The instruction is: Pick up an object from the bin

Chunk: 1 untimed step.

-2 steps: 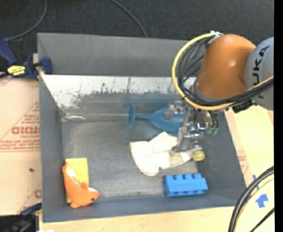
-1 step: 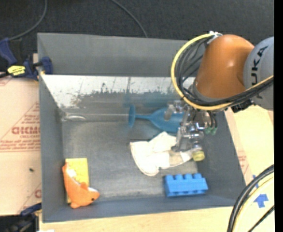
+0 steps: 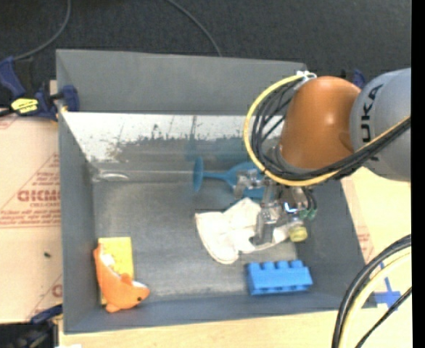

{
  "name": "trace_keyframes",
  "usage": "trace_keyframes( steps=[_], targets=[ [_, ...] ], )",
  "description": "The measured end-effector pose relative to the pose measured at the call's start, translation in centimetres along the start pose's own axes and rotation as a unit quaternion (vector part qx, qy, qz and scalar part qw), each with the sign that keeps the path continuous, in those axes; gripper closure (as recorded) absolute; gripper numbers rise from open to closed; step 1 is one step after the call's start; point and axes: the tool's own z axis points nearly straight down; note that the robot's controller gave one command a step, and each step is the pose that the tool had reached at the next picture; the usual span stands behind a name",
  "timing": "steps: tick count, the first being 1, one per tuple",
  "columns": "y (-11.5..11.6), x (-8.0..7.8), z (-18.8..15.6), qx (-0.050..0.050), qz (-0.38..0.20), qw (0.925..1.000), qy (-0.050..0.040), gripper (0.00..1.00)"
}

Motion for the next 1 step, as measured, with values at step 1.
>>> trace_keyframes(
  steps=[1],
  targets=[
    [1.09,-0.57,1.0,-0.001,0.107,0.9943,-0.0037,0.0]
  ],
)
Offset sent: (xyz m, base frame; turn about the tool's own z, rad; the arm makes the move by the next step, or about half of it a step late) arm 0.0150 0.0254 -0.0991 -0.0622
